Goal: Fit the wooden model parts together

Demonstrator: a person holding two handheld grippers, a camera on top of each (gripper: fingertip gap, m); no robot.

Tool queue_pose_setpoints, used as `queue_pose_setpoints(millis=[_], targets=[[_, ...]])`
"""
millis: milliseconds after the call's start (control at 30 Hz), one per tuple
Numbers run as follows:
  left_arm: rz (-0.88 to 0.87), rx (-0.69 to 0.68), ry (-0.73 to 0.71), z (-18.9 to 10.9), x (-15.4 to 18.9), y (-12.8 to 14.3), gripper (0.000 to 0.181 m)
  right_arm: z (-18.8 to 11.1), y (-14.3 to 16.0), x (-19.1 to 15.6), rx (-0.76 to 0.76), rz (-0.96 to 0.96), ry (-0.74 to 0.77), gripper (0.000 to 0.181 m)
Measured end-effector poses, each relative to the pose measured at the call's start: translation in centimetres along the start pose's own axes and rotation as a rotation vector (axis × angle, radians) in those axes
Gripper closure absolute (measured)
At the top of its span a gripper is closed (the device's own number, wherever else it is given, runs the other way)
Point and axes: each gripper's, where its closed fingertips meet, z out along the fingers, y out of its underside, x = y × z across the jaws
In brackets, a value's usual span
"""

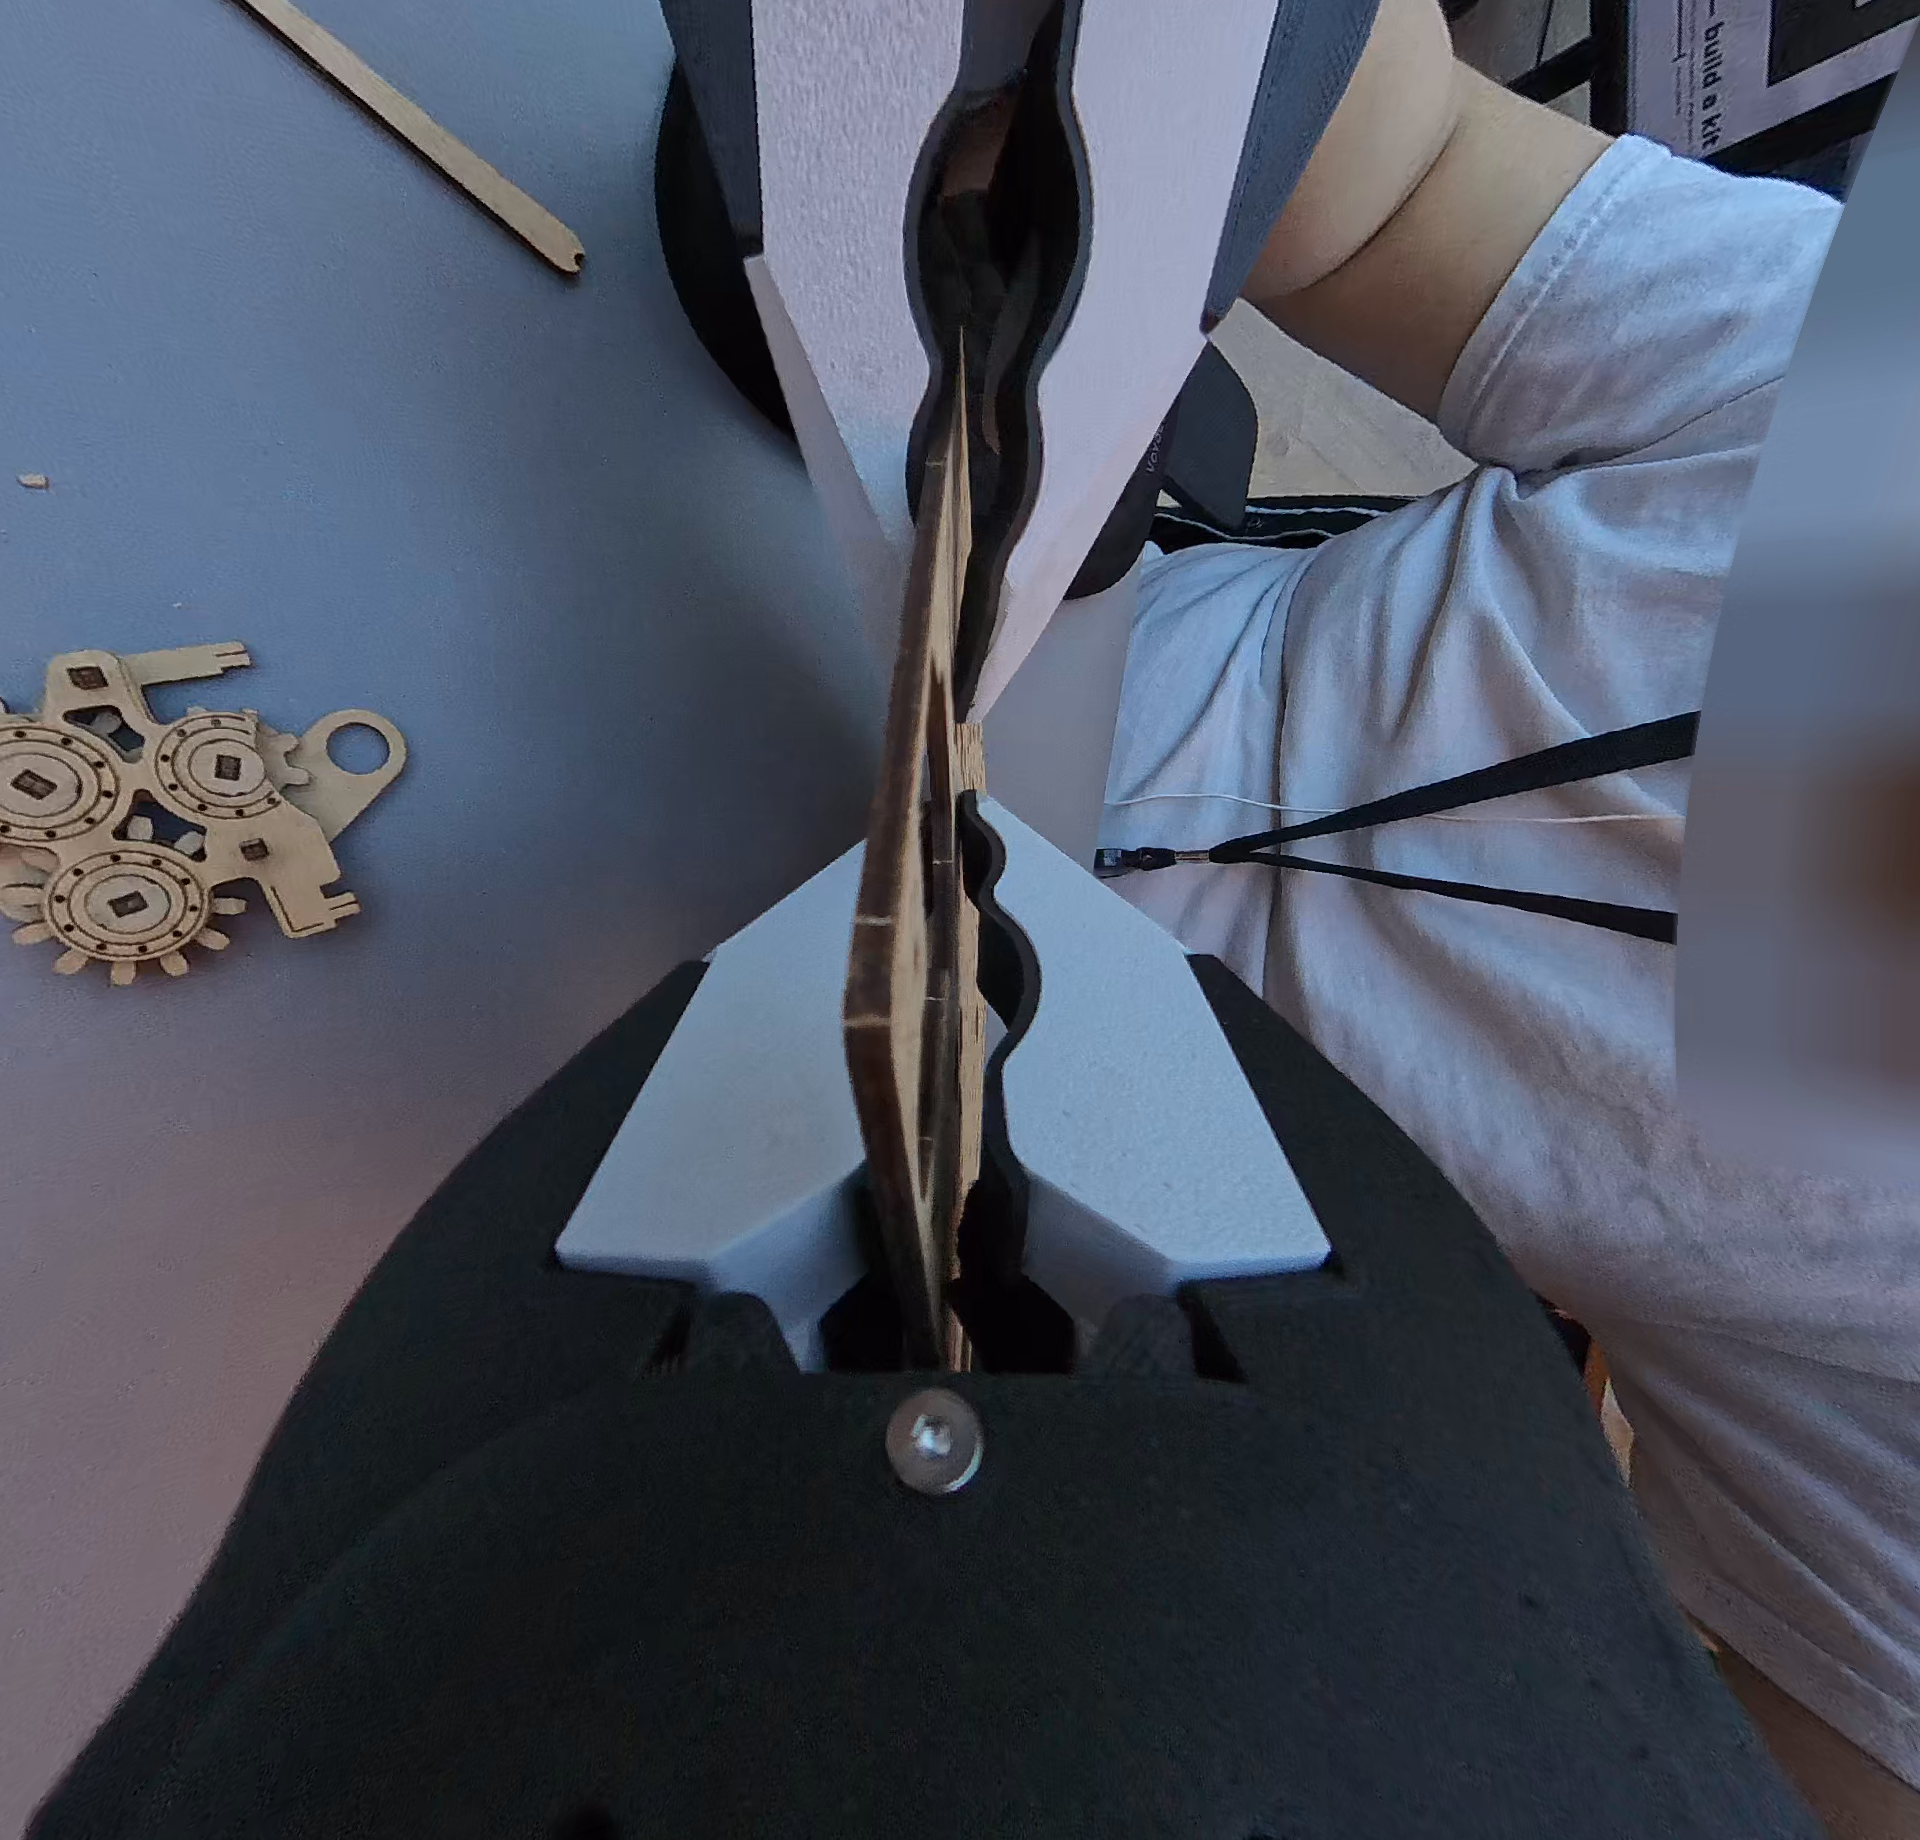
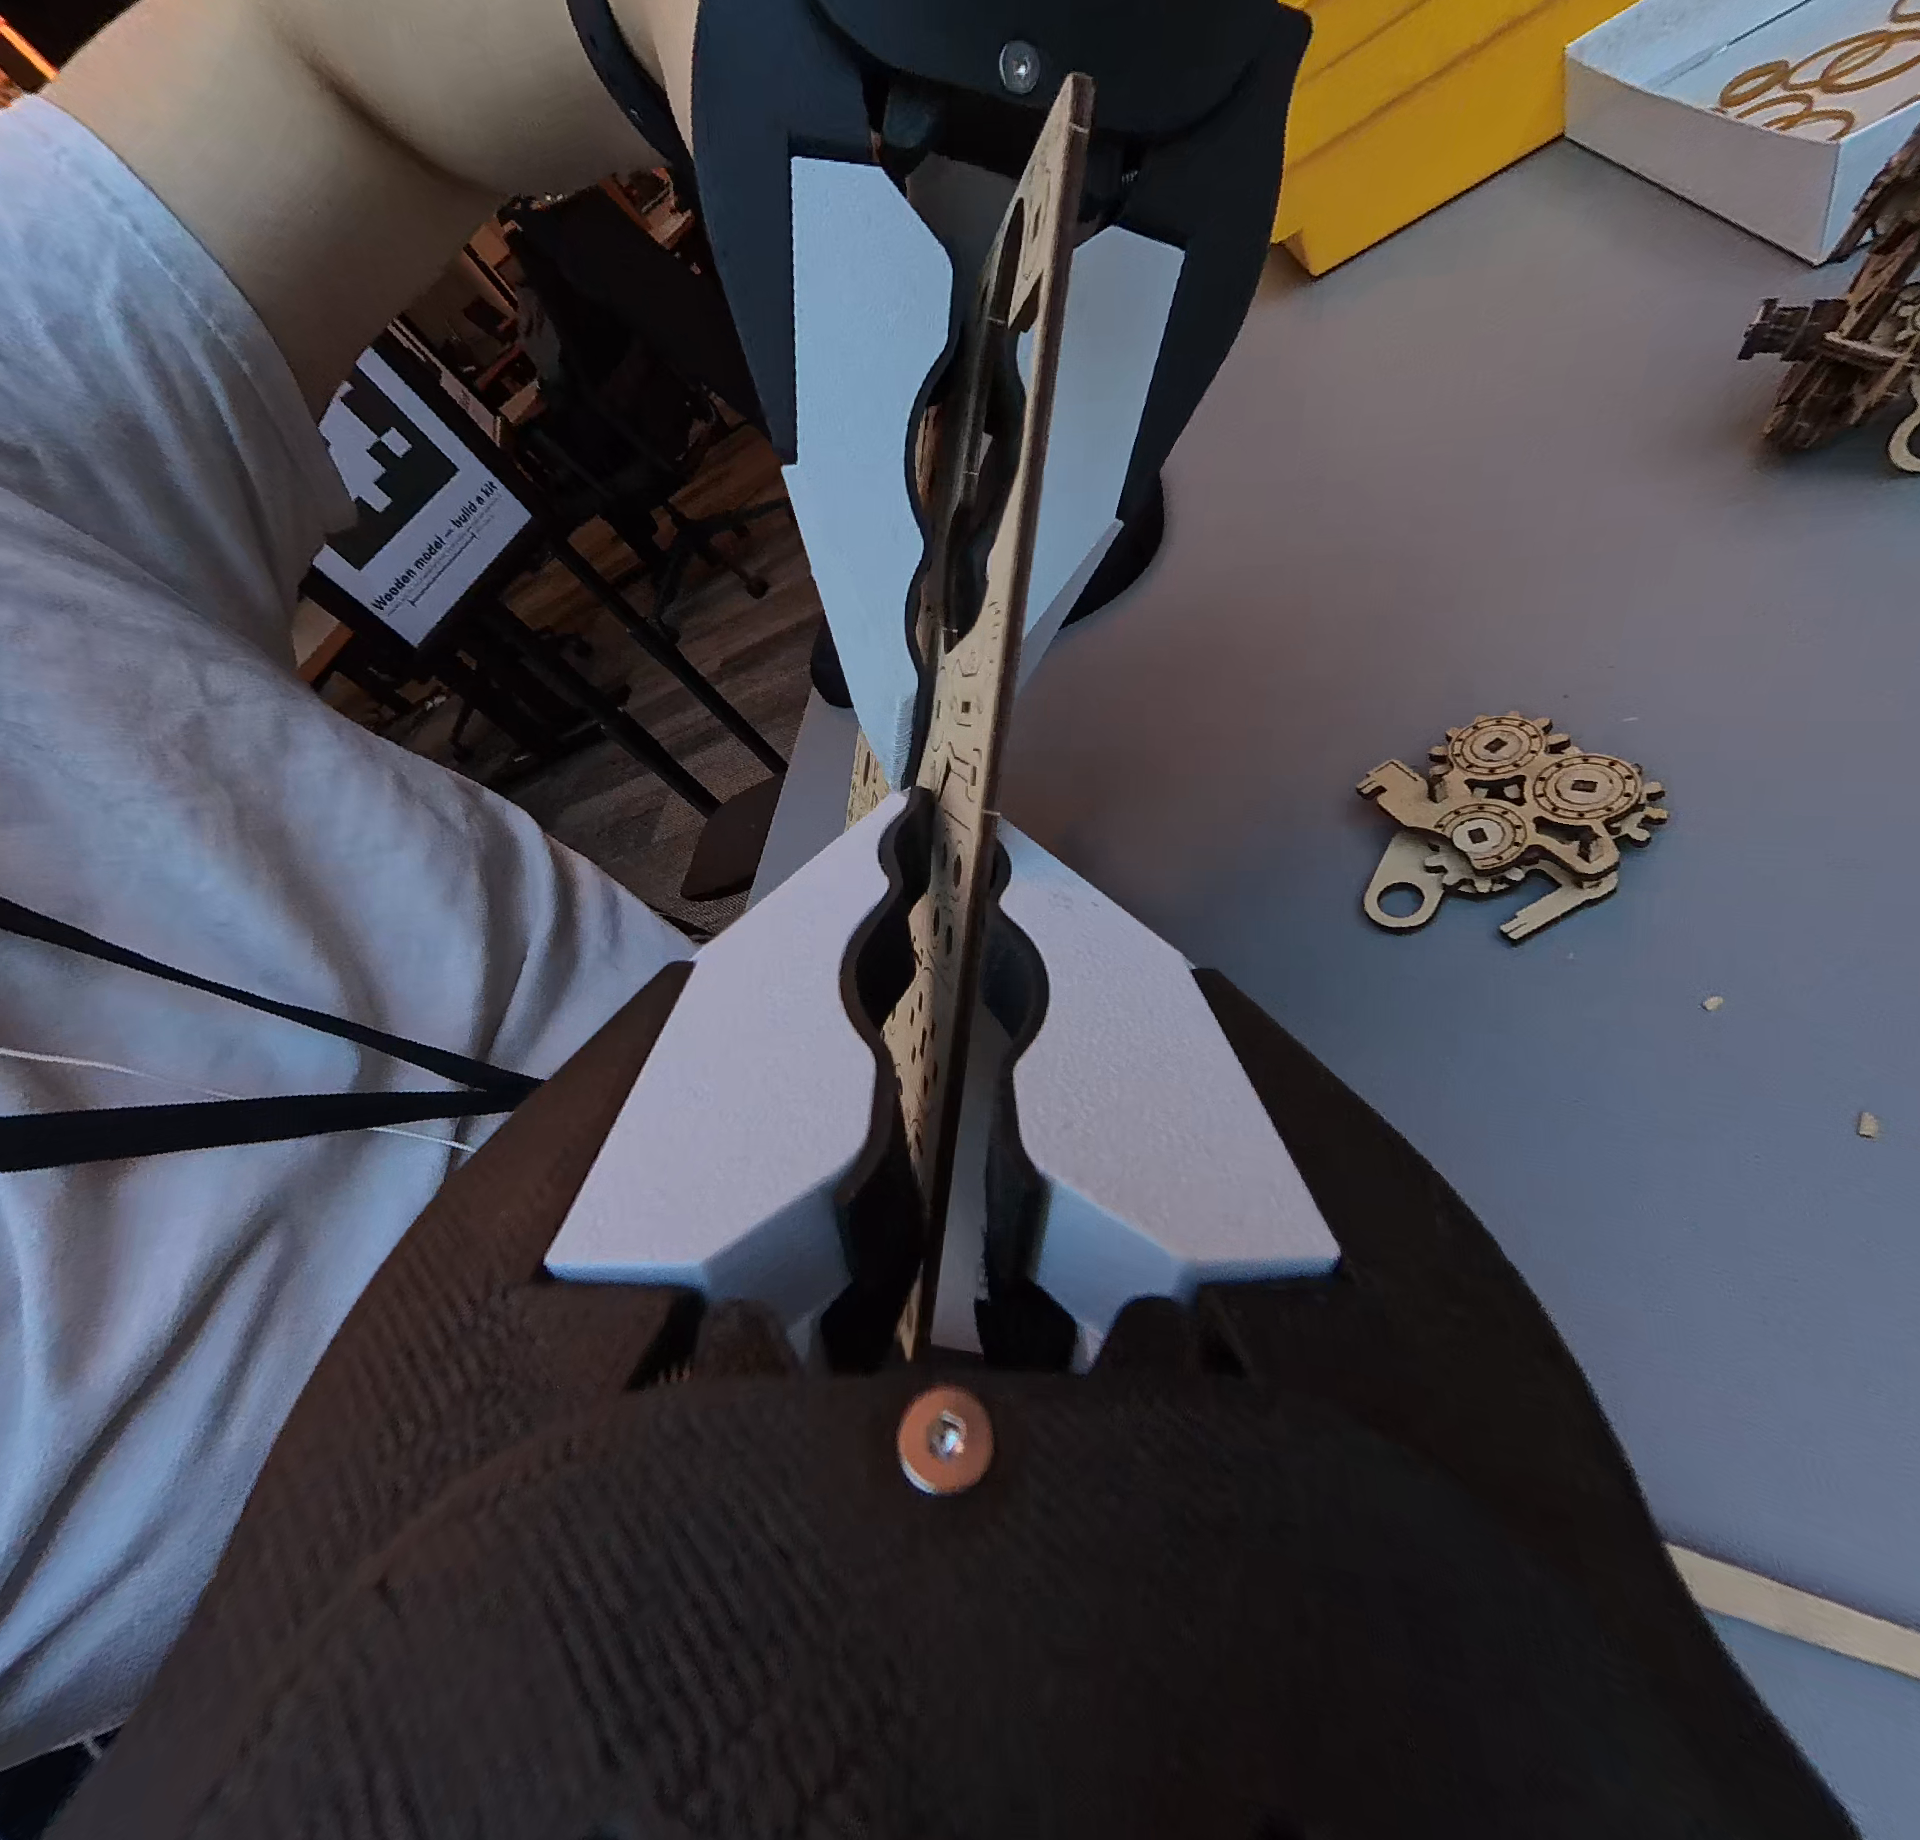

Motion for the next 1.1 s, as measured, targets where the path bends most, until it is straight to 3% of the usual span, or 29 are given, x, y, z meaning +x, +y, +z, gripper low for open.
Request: queue_pose_setpoints(millis=[467,633,1100], targets=[[-0.041,-0.039,-0.024,-0.15,0.06,0.08,0.180,-0.05,-0.29,-0.10,0.004,0.032,0.024,0.175],[-0.034,-0.064,-0.041,-0.18,0.12,0.09,0.180,-0.04,-0.53,0.10,-0.004,-0.029,0.102,0.171],[-0.014,-0.112,-0.055,0.16,0.34,0.29,0.180,-0.08,-0.34,-0.54,-0.009,0.017,0.033,0.175]])
